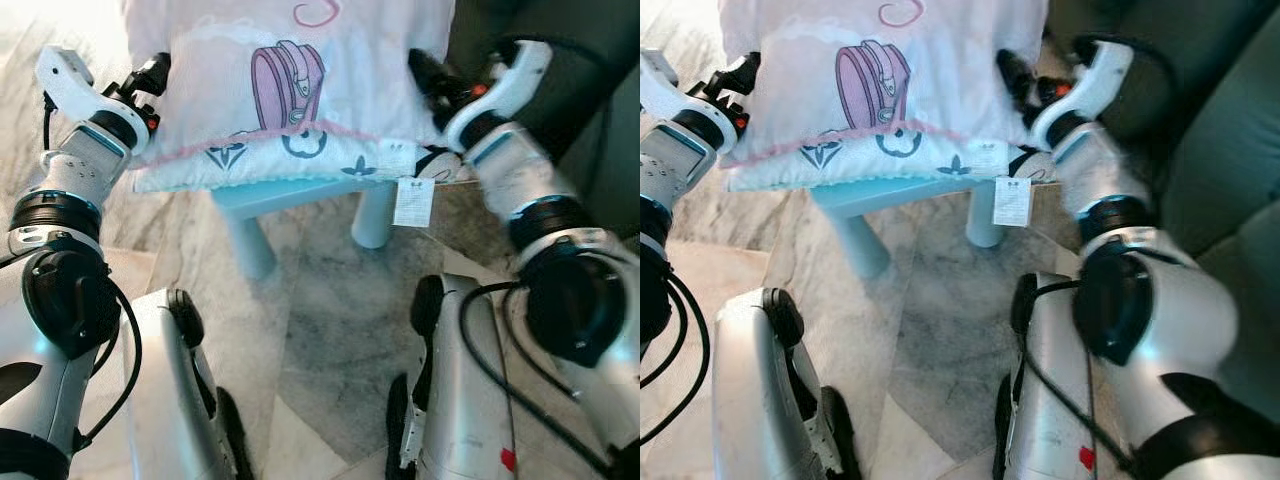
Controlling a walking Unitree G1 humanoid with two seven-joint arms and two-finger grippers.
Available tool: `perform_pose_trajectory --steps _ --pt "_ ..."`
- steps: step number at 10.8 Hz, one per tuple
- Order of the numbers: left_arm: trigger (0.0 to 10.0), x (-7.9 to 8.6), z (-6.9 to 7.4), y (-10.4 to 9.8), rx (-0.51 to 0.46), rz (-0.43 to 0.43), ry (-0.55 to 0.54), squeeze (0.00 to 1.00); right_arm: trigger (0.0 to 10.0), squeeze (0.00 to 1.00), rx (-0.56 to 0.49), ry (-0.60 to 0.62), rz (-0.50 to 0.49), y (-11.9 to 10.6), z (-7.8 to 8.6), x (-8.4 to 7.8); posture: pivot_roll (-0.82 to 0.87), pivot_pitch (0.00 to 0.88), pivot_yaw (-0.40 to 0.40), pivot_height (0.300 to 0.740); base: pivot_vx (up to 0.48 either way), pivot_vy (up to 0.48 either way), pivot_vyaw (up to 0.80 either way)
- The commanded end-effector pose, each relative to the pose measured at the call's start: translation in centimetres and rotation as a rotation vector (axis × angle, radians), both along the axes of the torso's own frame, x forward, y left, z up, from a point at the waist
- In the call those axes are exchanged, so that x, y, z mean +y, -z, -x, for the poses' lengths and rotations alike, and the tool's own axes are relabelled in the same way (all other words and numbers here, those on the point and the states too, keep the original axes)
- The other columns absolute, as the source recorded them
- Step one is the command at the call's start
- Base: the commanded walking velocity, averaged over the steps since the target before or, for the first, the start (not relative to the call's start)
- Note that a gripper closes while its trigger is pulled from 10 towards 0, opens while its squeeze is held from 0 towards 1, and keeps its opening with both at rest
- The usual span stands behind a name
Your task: Move the pillow to the sofa
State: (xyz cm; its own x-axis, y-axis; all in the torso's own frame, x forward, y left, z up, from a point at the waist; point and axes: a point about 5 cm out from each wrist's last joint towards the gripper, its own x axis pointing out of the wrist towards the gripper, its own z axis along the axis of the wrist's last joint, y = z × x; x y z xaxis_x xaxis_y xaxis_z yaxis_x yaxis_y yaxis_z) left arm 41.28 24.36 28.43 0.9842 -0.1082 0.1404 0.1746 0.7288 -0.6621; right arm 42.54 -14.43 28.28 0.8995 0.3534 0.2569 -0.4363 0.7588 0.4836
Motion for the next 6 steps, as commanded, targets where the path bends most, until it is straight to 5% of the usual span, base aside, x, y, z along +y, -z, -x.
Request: perform_pose_trajectory --steps 1,2,3,6 --pt "10.0 0.2 0.1 0.1 0.015 -0.023 0.014 0.0 10.0 0.0 0.009 -0.045 0.023 0.4 0.0 1.3 0.05 0.396 0.002 0.352 0.0 0.0 0.0" --pt "10.0 0.1 0.1 0.0 0.006 -0.021 0.025 0.0 10.0 0.0 0.013 -0.06 0.034 0.6 0.1 2.3 0.06 0.399 -0.005 0.352 0.0 0.0 0.0" --pt "0.0 0.1 0.2 0.2 -0.004 0.012 0.039 0.0 0.0 0.0 -0.002 -0.093 0.014 0.4 0.1 3.2 0.06 0.398 -0.009 0.352 0.0 0.0 0.0" --pt "0.0 -0.6 0.1 0.9 -0.007 0.027 0.088 0.0 0.0 0.0 -0.038 -0.124 -0.001 0.3 0.3 4.3 0.05 0.388 -0.029 0.352 0.0 0.0 0.0"
